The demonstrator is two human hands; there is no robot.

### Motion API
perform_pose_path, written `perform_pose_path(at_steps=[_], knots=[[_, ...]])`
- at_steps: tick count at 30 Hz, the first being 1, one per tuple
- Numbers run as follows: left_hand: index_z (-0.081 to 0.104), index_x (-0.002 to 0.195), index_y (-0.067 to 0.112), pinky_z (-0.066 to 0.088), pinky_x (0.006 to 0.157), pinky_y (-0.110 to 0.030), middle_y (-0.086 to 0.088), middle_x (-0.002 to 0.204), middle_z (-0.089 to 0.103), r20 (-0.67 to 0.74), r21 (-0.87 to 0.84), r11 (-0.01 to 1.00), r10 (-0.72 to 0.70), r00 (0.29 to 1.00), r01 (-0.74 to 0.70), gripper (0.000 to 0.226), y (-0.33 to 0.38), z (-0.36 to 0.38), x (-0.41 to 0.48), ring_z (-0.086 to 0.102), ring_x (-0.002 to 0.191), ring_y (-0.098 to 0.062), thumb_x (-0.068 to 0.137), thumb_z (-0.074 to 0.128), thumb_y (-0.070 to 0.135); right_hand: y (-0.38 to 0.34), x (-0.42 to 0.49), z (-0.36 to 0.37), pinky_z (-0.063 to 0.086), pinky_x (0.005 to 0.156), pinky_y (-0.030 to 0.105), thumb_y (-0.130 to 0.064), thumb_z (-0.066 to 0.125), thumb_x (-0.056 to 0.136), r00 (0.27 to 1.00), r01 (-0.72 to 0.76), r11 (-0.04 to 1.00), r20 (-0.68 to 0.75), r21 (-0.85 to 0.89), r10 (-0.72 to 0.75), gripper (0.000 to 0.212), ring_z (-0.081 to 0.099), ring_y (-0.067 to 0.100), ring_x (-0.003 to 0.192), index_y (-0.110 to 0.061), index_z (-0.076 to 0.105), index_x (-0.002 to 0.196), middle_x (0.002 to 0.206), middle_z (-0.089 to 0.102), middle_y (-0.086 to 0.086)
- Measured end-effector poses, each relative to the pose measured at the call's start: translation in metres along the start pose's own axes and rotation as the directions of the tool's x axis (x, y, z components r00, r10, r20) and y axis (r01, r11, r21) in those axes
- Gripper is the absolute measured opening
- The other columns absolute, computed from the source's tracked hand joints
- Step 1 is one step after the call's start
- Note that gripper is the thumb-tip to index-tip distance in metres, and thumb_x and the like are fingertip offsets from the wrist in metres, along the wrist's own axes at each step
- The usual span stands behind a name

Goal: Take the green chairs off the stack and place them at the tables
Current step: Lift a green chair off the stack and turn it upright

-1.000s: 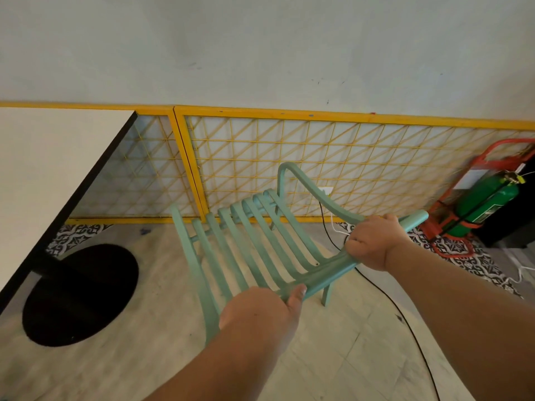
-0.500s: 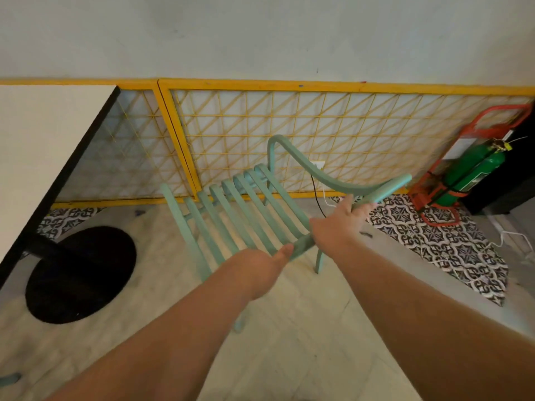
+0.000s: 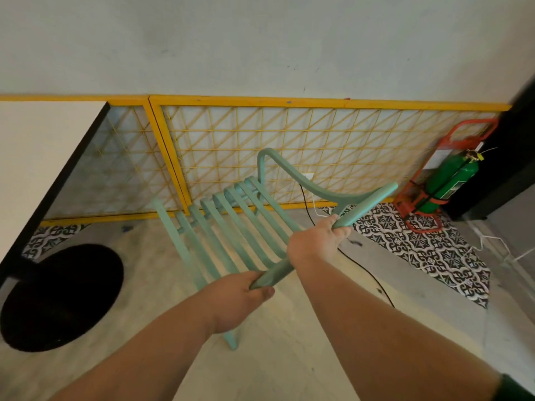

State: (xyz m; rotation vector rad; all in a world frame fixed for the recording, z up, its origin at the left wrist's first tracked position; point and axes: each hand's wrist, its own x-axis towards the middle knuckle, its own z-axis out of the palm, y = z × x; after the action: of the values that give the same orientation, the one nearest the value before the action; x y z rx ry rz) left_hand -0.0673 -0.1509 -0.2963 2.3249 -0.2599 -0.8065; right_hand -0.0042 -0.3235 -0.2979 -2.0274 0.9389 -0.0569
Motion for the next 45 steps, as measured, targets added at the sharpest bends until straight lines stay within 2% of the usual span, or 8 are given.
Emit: perform_pose_path(at_steps=[11,19,22,25,29,32,36,45], knots=[[0.052,0.132,0.044,0.041,0.064,-0.026,0.009,0.085,0.064,-0.020,-0.034,0.999,-0.002,1.000,0.001,0.042,0.017,0.017,0.007,0.059,0.074,-0.004,0.095,0.044,0.063,-0.001,0.013,-0.015,0.045,0.078,0.031,0.005,0.043,0.086,0.999,0.026,0.998,0.044,-0.056,-0.024,0.091,0.051,0.031,0.130,-0.021,0.002,0.163,0.166,-0.026,0.010],[0.049,0.136,0.051,0.047,0.085,-0.026,0.020,0.111,0.066,0.001,-0.143,0.989,-0.020,1.000,0.020,0.045,0.019,0.017,0.006,0.059,0.098,0.002,0.094,0.045,0.066,-0.001,0.012,-0.018,0.040,0.075,0.034,-0.001,0.040,0.083,0.997,0.058,0.997,0.058,-0.048,-0.055,0.092,0.047,0.031,0.132,-0.029,0.004,0.163,0.167,-0.021,0.008],[0.057,0.134,0.048,0.040,0.108,-0.033,0.023,0.129,0.062,0.057,-0.334,0.941,-0.037,0.998,0.054,0.062,0.018,0.010,0.009,0.054,0.121,-0.002,0.080,0.049,0.078,-0.001,0.012,-0.023,0.042,0.083,0.037,-0.013,0.041,0.084,0.992,0.106,0.992,0.079,-0.073,-0.100,0.089,0.042,0.035,0.136,-0.027,0.001,0.162,0.167,-0.019,0.013],[0.067,0.118,0.041,0.040,0.098,-0.022,0.023,0.125,0.062,-0.086,-0.439,0.898,-0.058,0.995,0.014,0.062,0.007,-0.004,0.022,0.054,0.124,-0.005,0.069,0.055,0.078,0.002,0.014,-0.032,0.042,0.109,0.047,-0.018,0.043,0.086,0.989,0.058,0.998,0.138,-0.030,-0.053,0.090,0.028,0.034,0.147,-0.025,-0.006,0.161,0.168,-0.018,0.009],[0.047,0.145,0.041,0.039,0.108,-0.036,0.006,0.150,0.050,-0.280,0.055,0.986,-0.137,0.950,0.158,0.055,-0.034,-0.035,0.047,0.049,0.133,-0.019,0.094,0.054,0.058,0.001,0.024,-0.042,0.041,0.112,0.051,-0.012,0.045,0.089,0.994,0.064,0.996,0.087,0.065,-0.069,0.090,0.024,0.030,0.150,-0.022,-0.008,0.161,0.169,-0.016,-0.001],[0.030,0.154,0.042,0.031,0.117,-0.047,0.009,0.159,0.039,-0.325,0.467,0.845,-0.110,0.939,0.260,0.068,-0.067,-0.053,0.066,0.034,0.146,-0.020,0.092,0.042,0.067,-0.004,0.030,-0.037,0.034,0.118,0.048,-0.008,0.043,0.093,0.991,0.112,0.993,0.072,0.025,-0.113,0.085,0.013,0.028,0.154,-0.016,-0.006,0.162,0.169,-0.018,0.002],[0.030,0.154,0.036,0.032,0.114,-0.052,0.000,0.159,0.040,-0.330,0.491,0.825,-0.121,0.936,0.280,0.072,-0.090,-0.064,0.091,0.033,0.146,-0.027,0.089,0.040,0.065,-0.003,0.031,-0.020,0.013,0.126,0.044,-0.006,0.043,0.091,0.991,0.133,0.986,0.030,-0.104,-0.130,0.086,-0.008,0.028,0.155,-0.012,-0.003,0.163,0.168,-0.023,0.009],[0.066,0.116,0.027,0.028,0.109,-0.057,-0.006,0.122,0.063,-0.071,0.741,0.641,-0.225,0.972,0.202,0.033,-0.147,-0.009,0.111,0.047,0.125,-0.039,0.096,0.041,0.034,0.003,0.053,-0.014,0.027,0.121,0.045,-0.005,0.044,0.088,0.979,0.180,0.969,-0.068,-0.170,-0.194,0.081,0.015,0.035,0.153,-0.015,0.012,0.163,0.168,-0.017,0.013]])
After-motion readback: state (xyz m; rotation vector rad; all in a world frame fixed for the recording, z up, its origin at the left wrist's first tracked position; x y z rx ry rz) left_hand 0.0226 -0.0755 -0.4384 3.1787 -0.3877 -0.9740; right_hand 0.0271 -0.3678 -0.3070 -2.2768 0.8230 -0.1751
